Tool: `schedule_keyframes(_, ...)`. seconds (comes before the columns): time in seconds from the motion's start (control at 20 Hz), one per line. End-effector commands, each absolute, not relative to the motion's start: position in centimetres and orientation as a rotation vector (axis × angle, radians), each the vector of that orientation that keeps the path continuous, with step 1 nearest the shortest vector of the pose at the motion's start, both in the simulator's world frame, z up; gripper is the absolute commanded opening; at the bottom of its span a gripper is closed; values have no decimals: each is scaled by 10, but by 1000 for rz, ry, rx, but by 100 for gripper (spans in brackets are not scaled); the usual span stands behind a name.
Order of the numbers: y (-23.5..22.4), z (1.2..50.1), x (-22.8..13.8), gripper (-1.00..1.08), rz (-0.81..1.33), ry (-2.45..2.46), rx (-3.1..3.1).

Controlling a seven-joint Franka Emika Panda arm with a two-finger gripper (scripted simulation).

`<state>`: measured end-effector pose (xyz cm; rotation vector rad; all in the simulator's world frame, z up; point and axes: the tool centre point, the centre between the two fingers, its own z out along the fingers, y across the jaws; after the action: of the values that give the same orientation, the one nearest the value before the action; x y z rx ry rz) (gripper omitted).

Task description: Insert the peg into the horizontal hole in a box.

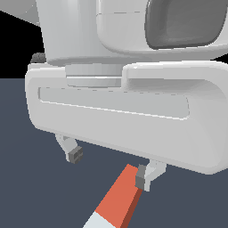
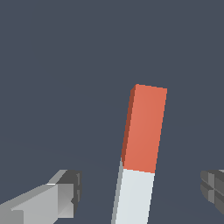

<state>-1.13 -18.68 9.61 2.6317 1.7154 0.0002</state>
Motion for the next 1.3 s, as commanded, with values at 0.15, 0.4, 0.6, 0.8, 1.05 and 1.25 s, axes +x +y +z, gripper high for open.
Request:
schedule_keyframes(0.15, -239, 74, -30, 100, -1, 1558, 2726)
schedule_keyframes(0.4, -253, 68, -36, 100, -1, 1516, 2751)
schedule_keyframes(0.6, -251, 65, -36, 100, -3, 1522, 2748)
schedule_keyframes(0.8, -252, 50, -37, 100, -2, 1520, 2749)
schedule_keyframes(1.05, -252, 25, -38, 100, 0, 1516, 2752)
schedule_keyframes(1.25, -252, 18, -37, 100, 0, 1516, 2752)
